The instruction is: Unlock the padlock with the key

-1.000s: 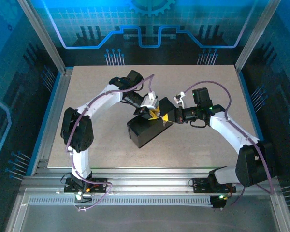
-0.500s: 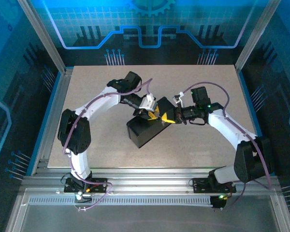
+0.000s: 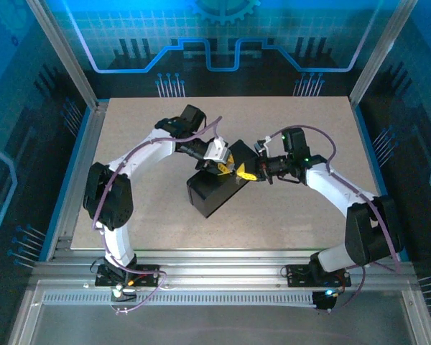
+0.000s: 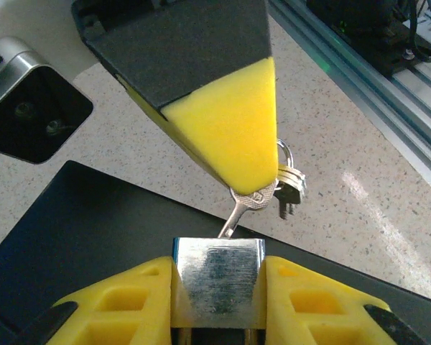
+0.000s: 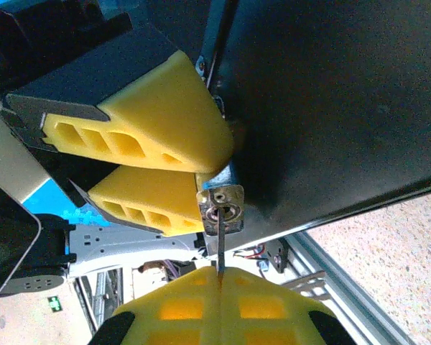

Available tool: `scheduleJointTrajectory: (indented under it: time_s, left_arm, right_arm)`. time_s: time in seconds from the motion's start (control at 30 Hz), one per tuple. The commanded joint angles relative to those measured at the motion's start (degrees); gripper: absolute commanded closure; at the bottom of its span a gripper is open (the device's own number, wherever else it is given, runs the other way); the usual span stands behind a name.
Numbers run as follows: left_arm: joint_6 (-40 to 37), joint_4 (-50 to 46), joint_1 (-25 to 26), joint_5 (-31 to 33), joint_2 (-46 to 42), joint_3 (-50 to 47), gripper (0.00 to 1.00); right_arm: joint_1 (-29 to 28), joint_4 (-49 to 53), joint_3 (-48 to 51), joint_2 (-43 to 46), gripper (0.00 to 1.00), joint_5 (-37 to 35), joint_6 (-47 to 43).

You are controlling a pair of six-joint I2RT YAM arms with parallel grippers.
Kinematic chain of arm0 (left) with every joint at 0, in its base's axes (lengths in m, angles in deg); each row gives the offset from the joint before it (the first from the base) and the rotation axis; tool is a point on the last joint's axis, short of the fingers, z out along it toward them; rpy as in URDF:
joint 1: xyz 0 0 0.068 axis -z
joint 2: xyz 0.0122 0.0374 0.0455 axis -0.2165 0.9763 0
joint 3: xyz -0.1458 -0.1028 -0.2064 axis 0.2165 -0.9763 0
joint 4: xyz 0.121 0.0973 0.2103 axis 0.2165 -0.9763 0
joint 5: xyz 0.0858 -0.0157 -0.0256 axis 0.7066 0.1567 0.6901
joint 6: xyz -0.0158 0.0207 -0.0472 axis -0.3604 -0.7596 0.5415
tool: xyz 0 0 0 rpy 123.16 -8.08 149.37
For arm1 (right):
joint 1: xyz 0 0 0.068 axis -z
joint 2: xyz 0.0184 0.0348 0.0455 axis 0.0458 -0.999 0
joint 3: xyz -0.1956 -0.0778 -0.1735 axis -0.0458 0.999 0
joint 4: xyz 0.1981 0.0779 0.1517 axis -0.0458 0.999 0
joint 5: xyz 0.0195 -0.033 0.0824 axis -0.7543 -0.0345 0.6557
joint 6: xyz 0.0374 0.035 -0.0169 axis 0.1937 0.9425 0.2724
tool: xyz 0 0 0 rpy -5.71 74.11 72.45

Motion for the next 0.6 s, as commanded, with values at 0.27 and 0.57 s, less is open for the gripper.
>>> scheduleJointTrajectory:
  time_s: [0.27, 0.57]
  left_arm:
    - [-7.0, -8.0, 3.2, -8.8, -1.6, 3.5, 0.99]
    - [0.5, -5.5, 2.4, -7.4, 0.9, 7.0, 0.98]
  right_arm:
    - [2.9, 12.8, -14.2, -7.9, 1.00, 4.2, -21.0]
    - [-0.5, 13.5, -13.5, -6.8, 1.00, 0.3, -21.3]
